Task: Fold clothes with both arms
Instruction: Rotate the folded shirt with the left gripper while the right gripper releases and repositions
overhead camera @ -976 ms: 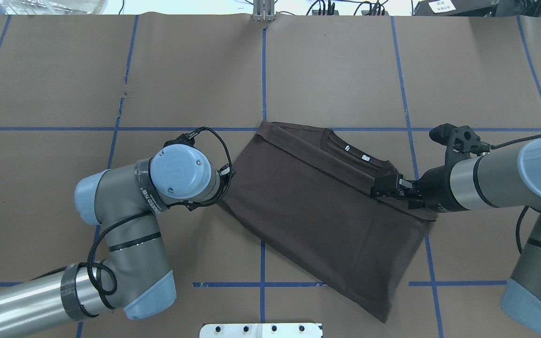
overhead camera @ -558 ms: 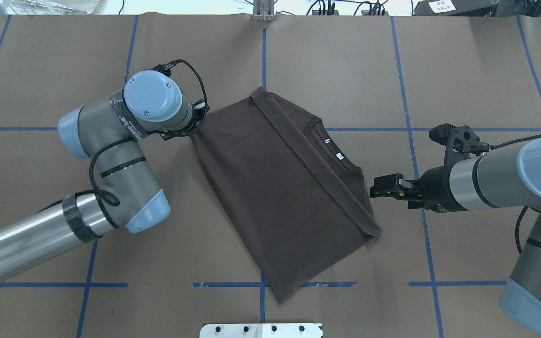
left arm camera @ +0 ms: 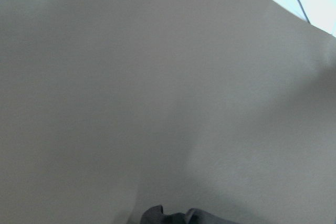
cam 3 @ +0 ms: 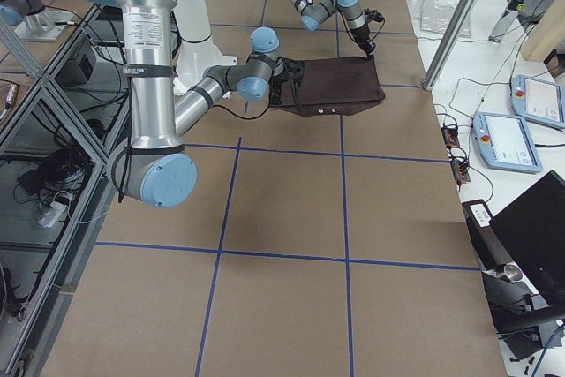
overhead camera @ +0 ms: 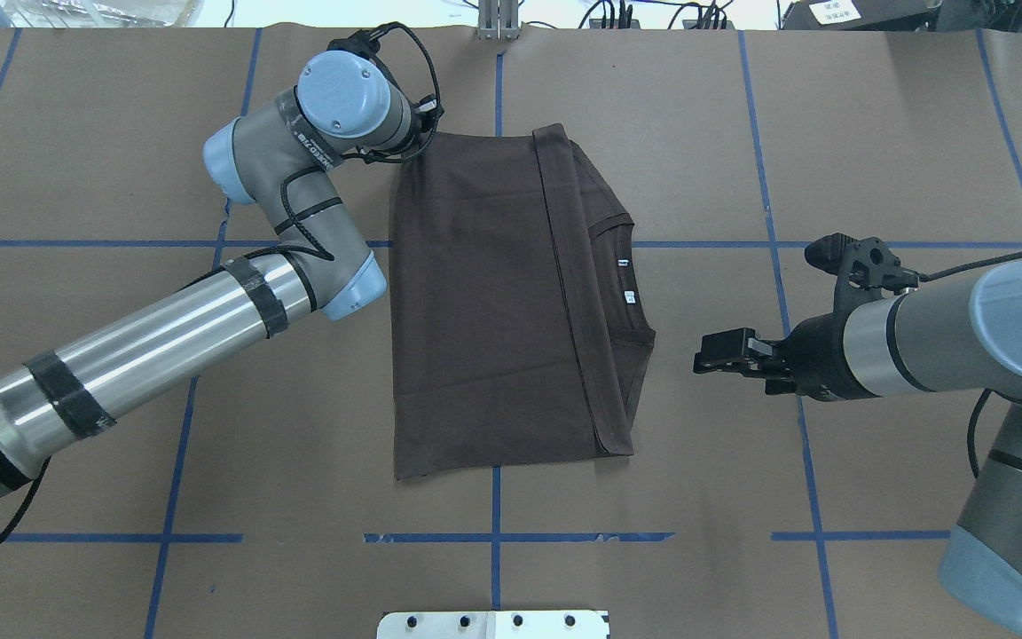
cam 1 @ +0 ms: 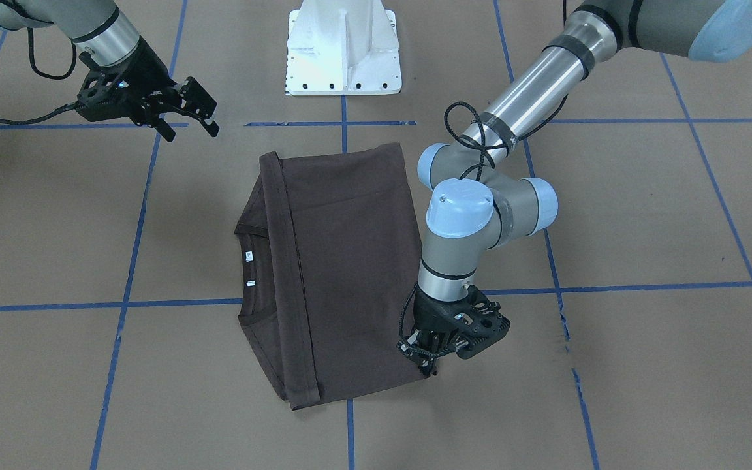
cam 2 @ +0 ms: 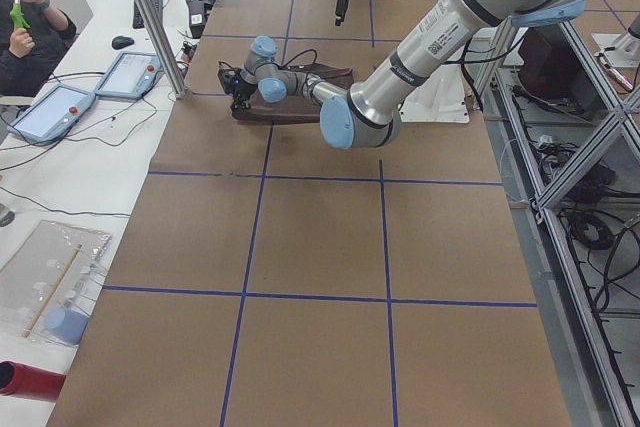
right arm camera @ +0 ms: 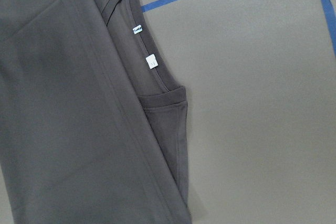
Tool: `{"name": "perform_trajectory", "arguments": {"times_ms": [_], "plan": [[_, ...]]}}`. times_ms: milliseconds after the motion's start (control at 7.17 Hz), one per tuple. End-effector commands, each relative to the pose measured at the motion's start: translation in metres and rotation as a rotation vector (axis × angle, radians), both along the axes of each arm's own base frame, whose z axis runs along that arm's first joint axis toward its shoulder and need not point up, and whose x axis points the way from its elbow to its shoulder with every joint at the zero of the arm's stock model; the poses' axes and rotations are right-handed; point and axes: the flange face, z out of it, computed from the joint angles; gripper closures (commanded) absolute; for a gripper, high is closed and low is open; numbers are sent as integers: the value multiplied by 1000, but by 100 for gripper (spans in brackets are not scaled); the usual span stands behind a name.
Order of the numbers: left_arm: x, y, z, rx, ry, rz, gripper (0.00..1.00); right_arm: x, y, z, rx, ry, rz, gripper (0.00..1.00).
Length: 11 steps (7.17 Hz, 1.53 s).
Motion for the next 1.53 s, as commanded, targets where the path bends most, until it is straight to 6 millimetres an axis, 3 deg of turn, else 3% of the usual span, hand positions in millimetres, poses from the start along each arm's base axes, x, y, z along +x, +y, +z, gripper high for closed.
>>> {"name": "perform_trajectory", "arguments": {"times_ms": [0, 139, 279, 558, 697, 837, 976, 1116, 1395], "plan": [[2, -10, 9, 121, -79, 46, 1, -10, -7, -12, 24, -18, -5, 0], [-3, -13, 4, 144, -73, 48, 0, -16, -10, -17, 33, -19, 0, 0], [-28, -26, -12, 198, -81, 53, 0, -31, -16, -8, 39, 18, 30, 0], [-71, -32, -45, 167, -66, 165, 0, -78, -31, 1, 72, 70, 23, 0], [-91, -11, -54, 166, -104, 188, 0, -106, -31, -16, 116, 155, -7, 0], [-122, 21, -65, 180, -125, 204, 0, -137, -25, -45, 164, 251, -51, 0], [-151, 54, -90, 191, -154, 226, 0, -169, -24, -58, 179, 315, -82, 0], [-172, 79, -106, 195, -151, 229, 0, -199, -24, -54, 171, 341, -109, 0], [-167, 93, -100, 168, -114, 284, 0, -215, -16, -38, 259, 388, -223, 0]]}}
